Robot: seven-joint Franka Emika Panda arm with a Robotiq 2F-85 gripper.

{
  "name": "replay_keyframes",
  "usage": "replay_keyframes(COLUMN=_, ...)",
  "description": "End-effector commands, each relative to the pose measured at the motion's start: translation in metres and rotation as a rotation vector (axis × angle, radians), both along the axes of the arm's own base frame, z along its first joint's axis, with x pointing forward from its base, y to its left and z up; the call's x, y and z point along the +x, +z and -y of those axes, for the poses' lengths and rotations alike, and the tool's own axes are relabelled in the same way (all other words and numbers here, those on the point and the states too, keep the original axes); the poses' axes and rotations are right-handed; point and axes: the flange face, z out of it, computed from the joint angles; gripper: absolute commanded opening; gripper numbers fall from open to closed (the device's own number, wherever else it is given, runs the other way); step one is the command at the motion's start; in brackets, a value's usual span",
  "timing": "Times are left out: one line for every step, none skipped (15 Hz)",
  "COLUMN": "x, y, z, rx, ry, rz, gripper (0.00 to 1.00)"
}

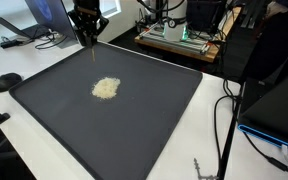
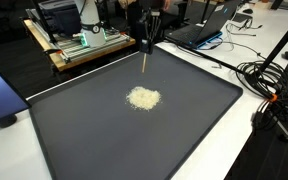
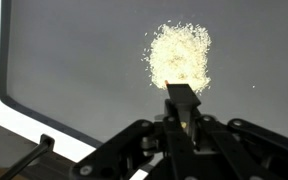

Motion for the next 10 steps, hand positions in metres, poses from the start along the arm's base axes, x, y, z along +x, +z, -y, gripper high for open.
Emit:
replay_keyframes(x=-0.002, y=-0.002, z=0.013, rx=0.12, ry=0.009, rz=-0.087, gripper=0.03)
replay_keyframes(x=-0.005, y=0.002, z=0.017, rx=0.154, ry=0.008, rz=-0.104, gripper=0.03)
replay_keyframes(x=-0.006, y=-0.006, z=0.024, rx=0.186, ry=0.008, rz=-0.118, gripper=0.03)
replay_keyframes(x=-0.005, y=-0.014, z=0.028, rx=0.215, ry=-0.007, rz=-0.117, gripper=0.03)
replay_keyframes(x=-0.003, y=-0.023, z=0.032, rx=0.238, ry=-0.026, rz=-0.086, gripper=0.03)
replay_keyframes(x=-0.002, y=-0.031, z=0.035, rx=0.258, ry=-0.039, rz=-0.067, gripper=0.03)
replay_keyframes(x=0.0, y=-0.038, z=0.037, rx=0.27, ry=-0.049, rz=-0.051, gripper=0.03)
replay_keyframes(x=0.002, y=-0.044, z=0.039, rx=0.279, ry=-0.055, rz=-0.027, gripper=0.03)
replay_keyframes(x=0.004, y=-0.05, z=0.041, rx=0.287, ry=-0.055, rz=-0.01, gripper=0.03)
replay_keyframes(x=0.006, y=-0.057, z=0.043, rx=0.282, ry=-0.057, rz=0.009, gripper=0.03)
